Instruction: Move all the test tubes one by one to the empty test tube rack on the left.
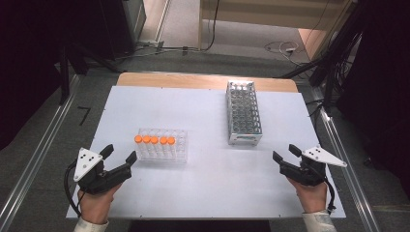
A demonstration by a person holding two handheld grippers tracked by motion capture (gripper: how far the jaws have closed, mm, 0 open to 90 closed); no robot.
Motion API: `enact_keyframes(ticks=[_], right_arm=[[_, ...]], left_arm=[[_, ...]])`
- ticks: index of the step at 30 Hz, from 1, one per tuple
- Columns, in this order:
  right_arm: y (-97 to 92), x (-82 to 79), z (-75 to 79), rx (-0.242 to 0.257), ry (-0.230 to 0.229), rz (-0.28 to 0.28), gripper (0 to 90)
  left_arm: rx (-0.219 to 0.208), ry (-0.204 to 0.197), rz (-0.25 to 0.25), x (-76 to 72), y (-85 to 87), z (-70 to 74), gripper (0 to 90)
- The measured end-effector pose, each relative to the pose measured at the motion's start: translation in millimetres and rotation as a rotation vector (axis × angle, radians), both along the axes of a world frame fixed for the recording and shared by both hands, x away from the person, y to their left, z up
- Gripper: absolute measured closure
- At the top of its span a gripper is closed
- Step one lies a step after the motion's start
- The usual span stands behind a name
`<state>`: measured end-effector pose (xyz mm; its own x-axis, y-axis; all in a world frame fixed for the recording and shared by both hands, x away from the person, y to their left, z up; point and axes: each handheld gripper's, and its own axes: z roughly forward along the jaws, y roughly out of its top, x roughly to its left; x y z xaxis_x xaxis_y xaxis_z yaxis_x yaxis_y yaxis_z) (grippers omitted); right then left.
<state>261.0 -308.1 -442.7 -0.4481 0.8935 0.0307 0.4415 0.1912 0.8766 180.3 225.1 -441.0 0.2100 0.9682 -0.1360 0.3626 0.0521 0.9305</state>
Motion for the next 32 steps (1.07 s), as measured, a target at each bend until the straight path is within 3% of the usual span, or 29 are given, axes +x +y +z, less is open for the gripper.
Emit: enact_keyframes(ticks=[19, 32], right_arm=[[-42.0, -0.8, -12.6, 0.001, 0.019, -0.132, 29.0], [-65.6, -1.3, -21.1, 0.022, 0.053, -0.203, 23.8]], left_arm=[[0.011, 0.046, 0.074, 3.4, 20.4, -20.9, 19.5], [0.036, 0.134, 0.116, 13.4, 33.6, -36.1, 16.6]])
